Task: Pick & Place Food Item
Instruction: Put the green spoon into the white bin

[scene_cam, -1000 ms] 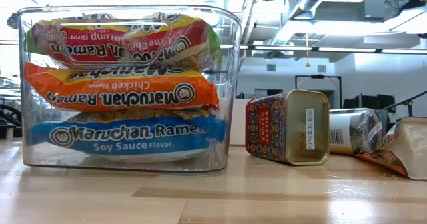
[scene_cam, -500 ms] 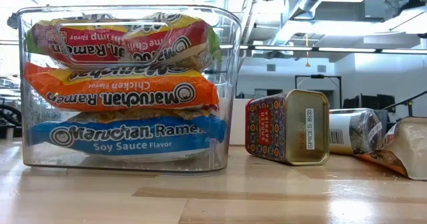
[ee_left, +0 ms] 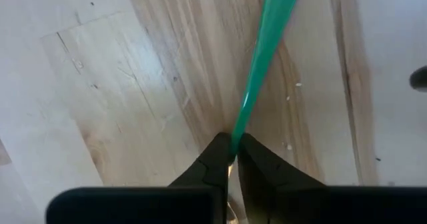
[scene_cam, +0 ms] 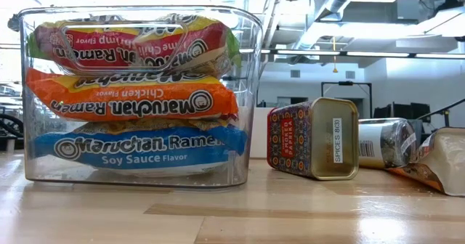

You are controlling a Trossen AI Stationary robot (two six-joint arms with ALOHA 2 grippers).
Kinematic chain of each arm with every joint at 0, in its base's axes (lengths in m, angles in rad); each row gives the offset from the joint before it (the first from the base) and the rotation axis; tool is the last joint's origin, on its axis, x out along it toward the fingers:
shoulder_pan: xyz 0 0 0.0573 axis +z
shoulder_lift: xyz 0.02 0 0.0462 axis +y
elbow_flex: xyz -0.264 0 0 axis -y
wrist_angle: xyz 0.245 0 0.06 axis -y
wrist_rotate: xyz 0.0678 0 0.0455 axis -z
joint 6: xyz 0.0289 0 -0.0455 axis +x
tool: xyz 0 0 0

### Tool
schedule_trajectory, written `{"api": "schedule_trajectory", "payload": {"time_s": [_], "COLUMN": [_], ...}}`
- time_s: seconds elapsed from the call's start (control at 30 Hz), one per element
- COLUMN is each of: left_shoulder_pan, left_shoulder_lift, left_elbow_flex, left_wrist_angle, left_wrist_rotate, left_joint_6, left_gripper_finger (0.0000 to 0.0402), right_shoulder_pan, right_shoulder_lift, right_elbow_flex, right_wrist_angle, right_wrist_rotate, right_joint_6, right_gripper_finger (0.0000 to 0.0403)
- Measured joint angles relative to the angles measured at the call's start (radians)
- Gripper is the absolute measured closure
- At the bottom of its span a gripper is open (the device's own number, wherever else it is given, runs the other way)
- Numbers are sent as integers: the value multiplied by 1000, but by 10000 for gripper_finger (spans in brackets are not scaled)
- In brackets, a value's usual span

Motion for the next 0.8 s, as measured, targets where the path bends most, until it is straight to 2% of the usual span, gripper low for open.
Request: {"api": "schedule_trajectory", "payload": {"time_s": [0.17,0.37,0.63,0.8], "left_shoulder_pan": [8,25,64,128], "left_shoulder_lift": [-54,-199,-343,-421], "left_elbow_flex": [-1,-2,-1,0], "left_wrist_angle": [12,-2,4,81], "left_wrist_rotate": [-9,-52,-98,-152], "left_joint_6": [-28,-113,-112,-111], "left_gripper_finger": [397,401,401,401], "right_shoulder_pan": [-11,-24,-27,-27], "right_shoulder_lift": [0,0,0,0], "right_elbow_flex": [0,0,0,0], "right_wrist_angle": [-7,-10,-13,-13], "right_wrist_rotate": [0,0,-1,0], "right_joint_6": [0,-2,-18,-26], "right_gripper_finger": [200,200,200,200]}}
